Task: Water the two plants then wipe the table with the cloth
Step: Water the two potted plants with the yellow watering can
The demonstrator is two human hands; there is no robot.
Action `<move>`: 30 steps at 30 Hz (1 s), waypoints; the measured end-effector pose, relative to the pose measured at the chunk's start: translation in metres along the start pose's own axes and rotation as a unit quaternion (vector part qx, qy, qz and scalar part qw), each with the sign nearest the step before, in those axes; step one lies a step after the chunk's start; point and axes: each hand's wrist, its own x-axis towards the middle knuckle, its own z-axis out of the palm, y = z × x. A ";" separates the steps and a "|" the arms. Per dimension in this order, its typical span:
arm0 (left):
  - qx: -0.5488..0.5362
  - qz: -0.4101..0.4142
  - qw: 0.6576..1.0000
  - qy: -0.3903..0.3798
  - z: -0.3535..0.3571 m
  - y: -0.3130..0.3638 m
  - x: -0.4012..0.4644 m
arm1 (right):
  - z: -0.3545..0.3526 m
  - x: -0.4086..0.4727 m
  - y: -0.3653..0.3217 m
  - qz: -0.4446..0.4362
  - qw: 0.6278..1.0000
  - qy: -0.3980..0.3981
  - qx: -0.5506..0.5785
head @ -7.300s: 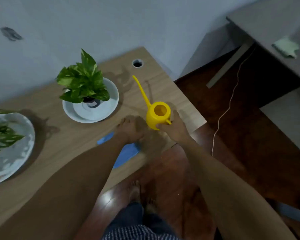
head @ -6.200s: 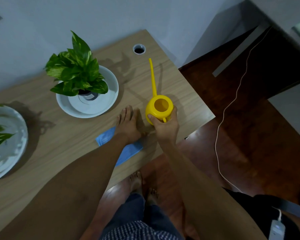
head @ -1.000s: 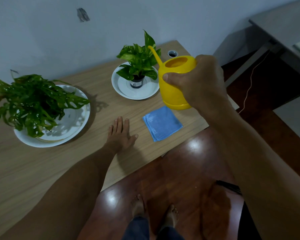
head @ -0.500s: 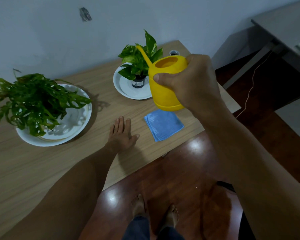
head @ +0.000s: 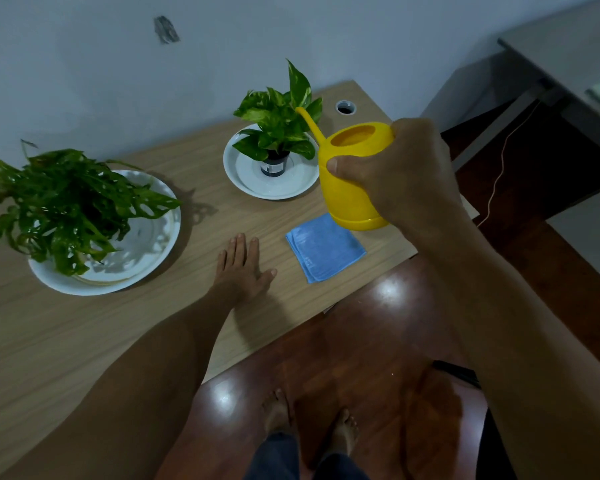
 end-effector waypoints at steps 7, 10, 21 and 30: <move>0.000 -0.002 1.000 -0.008 -0.001 0.001 0.000 | 0.000 0.004 -0.005 -0.026 0.999 0.029 0.021; -0.004 -0.001 1.000 -0.009 -0.002 0.001 0.000 | 0.005 0.006 -0.009 -0.030 0.999 0.031 0.026; -0.009 0.000 1.000 0.000 -0.002 0.001 -0.002 | 0.015 0.001 -0.015 -0.058 0.998 0.006 0.029; -0.008 -0.009 1.000 -0.015 -0.004 0.003 -0.002 | -0.001 -0.008 -0.006 -0.016 1.000 -0.026 -0.006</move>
